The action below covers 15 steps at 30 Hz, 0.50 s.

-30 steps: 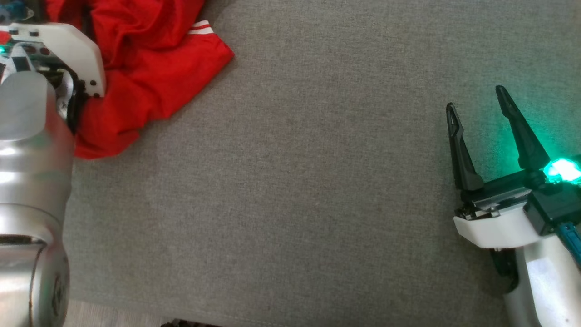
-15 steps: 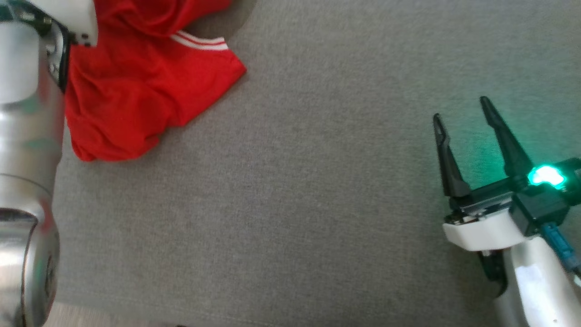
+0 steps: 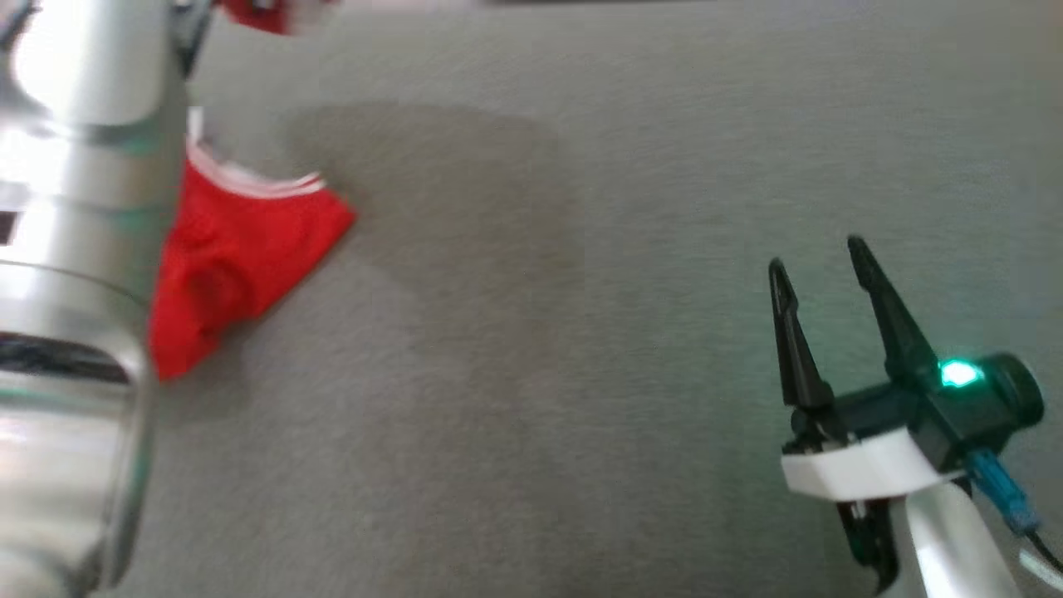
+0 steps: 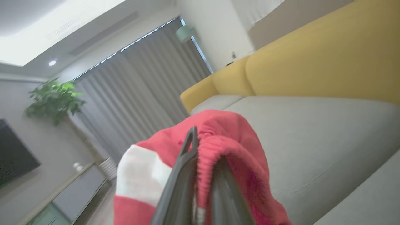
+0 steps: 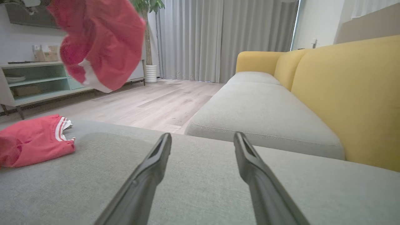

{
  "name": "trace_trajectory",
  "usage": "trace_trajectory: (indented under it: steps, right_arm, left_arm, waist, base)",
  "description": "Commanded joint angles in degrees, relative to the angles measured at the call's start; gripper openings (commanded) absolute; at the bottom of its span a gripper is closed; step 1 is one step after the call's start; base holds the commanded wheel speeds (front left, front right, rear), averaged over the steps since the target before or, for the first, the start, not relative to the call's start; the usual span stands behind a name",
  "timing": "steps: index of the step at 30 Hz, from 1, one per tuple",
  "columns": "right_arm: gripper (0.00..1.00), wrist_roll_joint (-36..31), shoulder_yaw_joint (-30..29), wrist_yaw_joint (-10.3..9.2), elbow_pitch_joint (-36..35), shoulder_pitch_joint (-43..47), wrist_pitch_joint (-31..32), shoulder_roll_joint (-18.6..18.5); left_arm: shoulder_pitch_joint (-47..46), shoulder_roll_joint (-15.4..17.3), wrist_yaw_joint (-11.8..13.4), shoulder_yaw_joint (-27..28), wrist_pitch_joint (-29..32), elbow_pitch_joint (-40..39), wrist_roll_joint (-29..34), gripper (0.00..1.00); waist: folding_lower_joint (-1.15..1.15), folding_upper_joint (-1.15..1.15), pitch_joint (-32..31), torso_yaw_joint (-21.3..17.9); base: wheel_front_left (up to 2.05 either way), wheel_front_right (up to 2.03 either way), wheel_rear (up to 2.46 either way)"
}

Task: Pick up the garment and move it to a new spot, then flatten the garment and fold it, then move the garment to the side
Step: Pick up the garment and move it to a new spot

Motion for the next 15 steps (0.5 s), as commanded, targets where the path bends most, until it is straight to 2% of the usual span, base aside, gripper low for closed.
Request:
trace_trajectory:
  steps: [1, 6, 11, 12, 15]
  right_arm:
    - [1.00, 1.4, 1.1, 0.26, -2.3, 0.7, -0.2, 0.5]
    - [1.00, 3.9, 1.0, 0.26, -3.4, 2.8, -0.2, 0.5]
    - [1.00, 4.7, 0.2, 0.26, -4.5, 4.5, -0.2, 0.5]
    - [1.00, 4.7, 0.2, 0.26, -4.5, 4.5, -0.2, 0.5]
    - [1.00, 5.1, -0.2, 0.26, -4.8, 5.0, -0.2, 0.5]
  left_arm:
    - [-2.5, 0.6, -0.3, -0.8, -0.5, -3.3, -0.4, 0.00]
    - [1.0, -3.0, -0.7, -4.6, -0.6, -6.8, -4.9, 0.00]
    - [7.9, -5.0, -0.7, -10.7, 3.1, -10.5, -16.1, 0.00]
    - [7.9, -5.0, -0.7, -10.7, 3.1, -10.5, -16.1, 0.00]
    - [14.2, -5.4, -0.7, -14.5, 6.9, -11.7, -23.4, 0.00]
  waist:
    - [0.01, 0.00, -6.1, -7.3]
    - [0.01, 0.00, -9.4, -14.1]
    - [0.01, 0.00, -10.5, -19.6]
    - [0.01, 0.00, -10.5, -19.6]
    - [0.01, 0.00, -9.8, -21.6]
  base:
    - [0.00, 0.00, 0.00]
    - [0.00, 0.00, 0.00]
    - [0.00, 0.00, 0.00]
    - [0.00, 0.00, 0.00]
    - [0.00, 0.00, 0.00]
